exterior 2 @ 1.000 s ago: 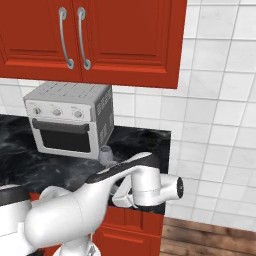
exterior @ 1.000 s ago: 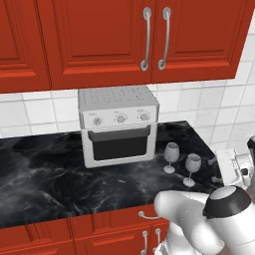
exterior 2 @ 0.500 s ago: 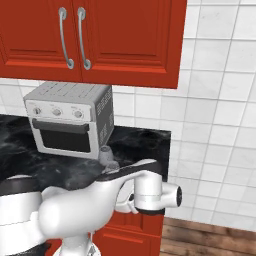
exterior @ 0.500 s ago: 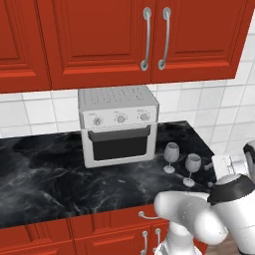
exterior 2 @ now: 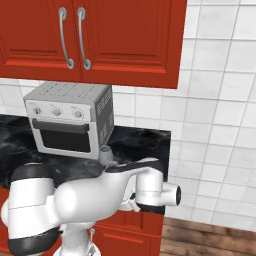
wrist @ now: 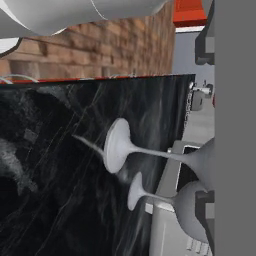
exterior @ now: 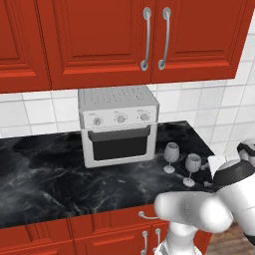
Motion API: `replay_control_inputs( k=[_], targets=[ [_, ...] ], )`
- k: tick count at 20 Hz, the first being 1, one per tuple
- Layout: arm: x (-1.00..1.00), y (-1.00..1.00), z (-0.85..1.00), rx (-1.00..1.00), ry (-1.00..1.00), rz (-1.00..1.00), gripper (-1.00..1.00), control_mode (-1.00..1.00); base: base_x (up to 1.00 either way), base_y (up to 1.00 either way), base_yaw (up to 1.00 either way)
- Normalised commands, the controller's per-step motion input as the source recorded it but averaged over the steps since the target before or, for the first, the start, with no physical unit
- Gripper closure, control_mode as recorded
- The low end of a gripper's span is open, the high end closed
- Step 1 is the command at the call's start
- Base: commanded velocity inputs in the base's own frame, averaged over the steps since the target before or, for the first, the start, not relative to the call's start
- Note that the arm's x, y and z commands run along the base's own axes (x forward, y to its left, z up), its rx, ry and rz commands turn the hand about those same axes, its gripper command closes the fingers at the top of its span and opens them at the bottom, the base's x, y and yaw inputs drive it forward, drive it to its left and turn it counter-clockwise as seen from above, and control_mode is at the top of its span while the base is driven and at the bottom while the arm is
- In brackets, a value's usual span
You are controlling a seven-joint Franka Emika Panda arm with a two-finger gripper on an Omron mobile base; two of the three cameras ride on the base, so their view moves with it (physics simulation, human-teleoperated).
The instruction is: Retrieve the wine glasses from the counter and place one next to each plate.
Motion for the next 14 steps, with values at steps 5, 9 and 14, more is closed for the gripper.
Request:
replay_control_inputs(
  k=[5, 9, 14],
  targets=[
    [0.06, 0.00, -0.01, 0.05, 0.05, 0.03, -1.00, -1.00, 0.00, 0.00, 0.00],
    [0.12, 0.00, 0.00, 0.05, 0.04, 0.02, -1.00, -1.00, 0.00, 0.00, 0.00],
    [0.10, 0.00, -0.01, 0.05, 0.01, 0.01, -1.00, -1.00, 0.00, 0.00, 0.00]
  ],
)
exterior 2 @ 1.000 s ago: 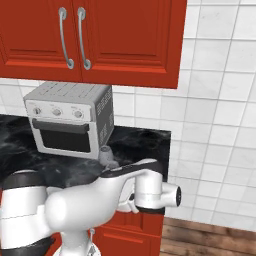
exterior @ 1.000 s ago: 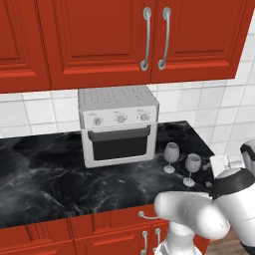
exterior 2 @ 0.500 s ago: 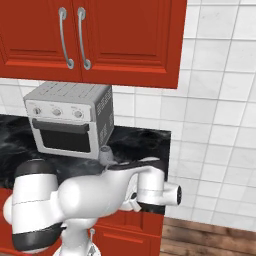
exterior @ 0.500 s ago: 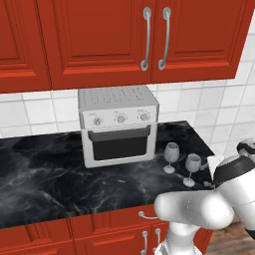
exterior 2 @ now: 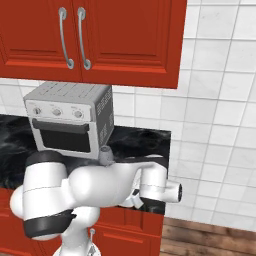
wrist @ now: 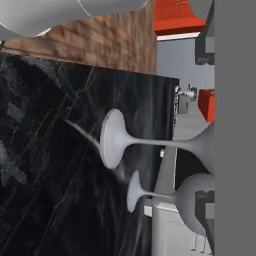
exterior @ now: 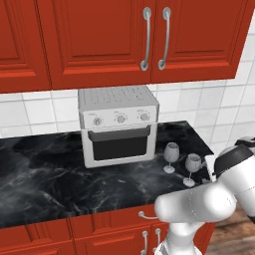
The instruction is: Retrieve the wine glasses from the counter and place one next to each plate.
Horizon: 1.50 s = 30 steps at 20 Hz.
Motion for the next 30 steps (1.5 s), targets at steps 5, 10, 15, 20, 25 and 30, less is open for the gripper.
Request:
replay_control_inputs(
  k=[5, 10, 15, 20, 25, 30],
  targets=[
    [0.11, 0.00, -0.07, 0.01, 0.00, 0.00, -1.00, -1.00, 0.00, 0.00, 0.00],
    [0.16, 0.01, -0.08, 0.00, 0.00, 0.00, -1.00, -1.00, 0.00, 0.00, 0.00],
    [0.06, 0.01, -0.07, 0.00, 0.01, 0.00, -1.00, -1.00, 0.00, 0.00, 0.00],
    [0.04, 0.01, -0.07, 0.00, 0.06, 0.00, -1.00, -1.00, 0.00, 0.00, 0.00],
    [0.00, 0.08, -0.01, 0.00, 0.04, 0.01, -1.00, -1.00, 0.00, 0.00, 0.00],
    [0.05, 0.07, -0.10, 0.00, 0.00, 0.00, -1.00, -1.00, 0.00, 0.00, 0.00]
  ],
)
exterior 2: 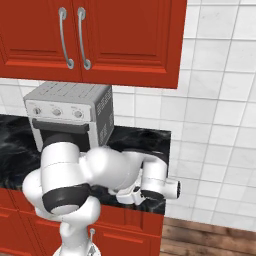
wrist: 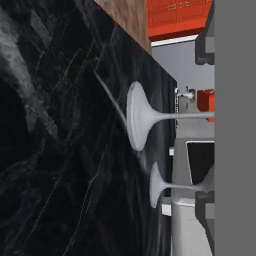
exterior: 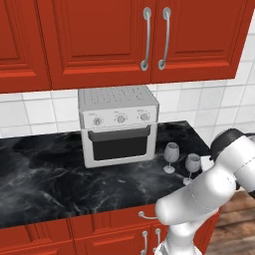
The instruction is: Retrieve the wine glasses from the counter and place one next to each plate.
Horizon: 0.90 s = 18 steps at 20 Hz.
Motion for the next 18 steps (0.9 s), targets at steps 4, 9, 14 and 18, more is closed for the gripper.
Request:
replay_control_inputs(
  k=[4, 9, 14, 18],
  targets=[
    [0.11, 0.06, -0.15, 0.00, 0.00, 0.00, -1.00, -1.00, 0.00, 0.00, 0.00],
    [0.16, 0.13, -0.10, 0.00, 0.04, 0.00, -1.00, -1.00, 0.00, 0.00, 0.00],
    [0.11, 0.14, -0.04, 0.00, 0.09, 0.00, -1.00, -1.00, 0.00, 0.00, 0.00],
    [0.02, 0.08, -0.03, 0.00, 0.08, 0.00, -1.00, -1.00, 0.00, 0.00, 0.00]
  ],
)
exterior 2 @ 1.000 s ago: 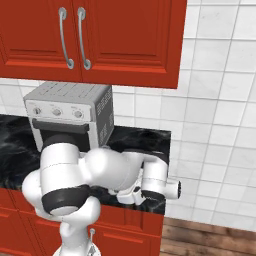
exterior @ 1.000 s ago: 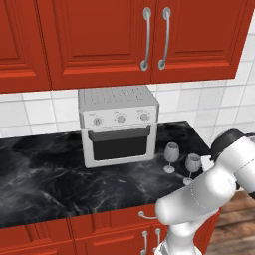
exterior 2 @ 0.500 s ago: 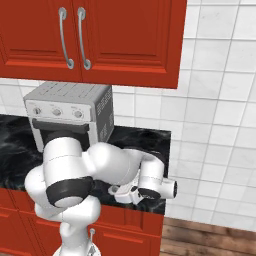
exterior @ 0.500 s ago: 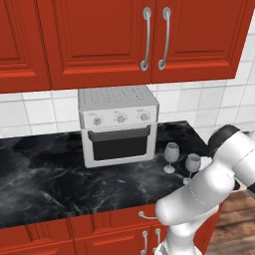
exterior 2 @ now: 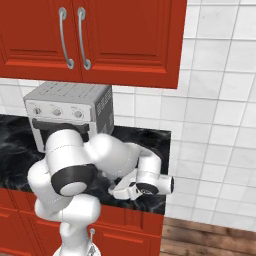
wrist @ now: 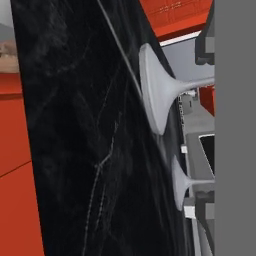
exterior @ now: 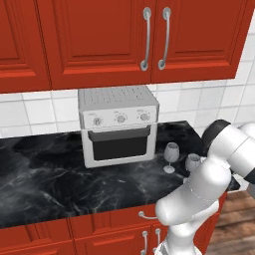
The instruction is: Retrieve the wine glasses from the counter and place one next to each plate.
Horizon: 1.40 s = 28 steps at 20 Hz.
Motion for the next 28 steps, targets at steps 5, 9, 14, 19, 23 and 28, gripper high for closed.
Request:
replay_control_inputs(
  k=[5, 9, 14, 19, 23, 28],
  targets=[
    [0.00, 0.12, -0.04, 0.00, 0.04, 0.00, -1.00, -1.00, 0.00, 0.00, 0.00],
    [0.00, 0.18, -0.02, 0.00, 0.03, 0.00, 1.00, -1.00, 0.00, 0.00, 0.00],
    [0.00, 0.02, 0.00, 0.00, 0.00, 0.00, 1.00, -1.00, 0.00, 0.00, 0.00],
    [-0.01, 0.00, 0.10, 0.01, 0.00, 0.00, 1.00, -1.00, 0.00, 0.00, 0.00],
    [-0.23, 0.01, 0.20, 0.00, -0.06, 0.00, 1.00, -1.00, 0.00, 0.00, 0.00],
    [-0.64, 0.00, 0.79, 0.00, -0.30, 0.00, 1.00, -1.00, 0.00, 0.00, 0.00]
  ],
)
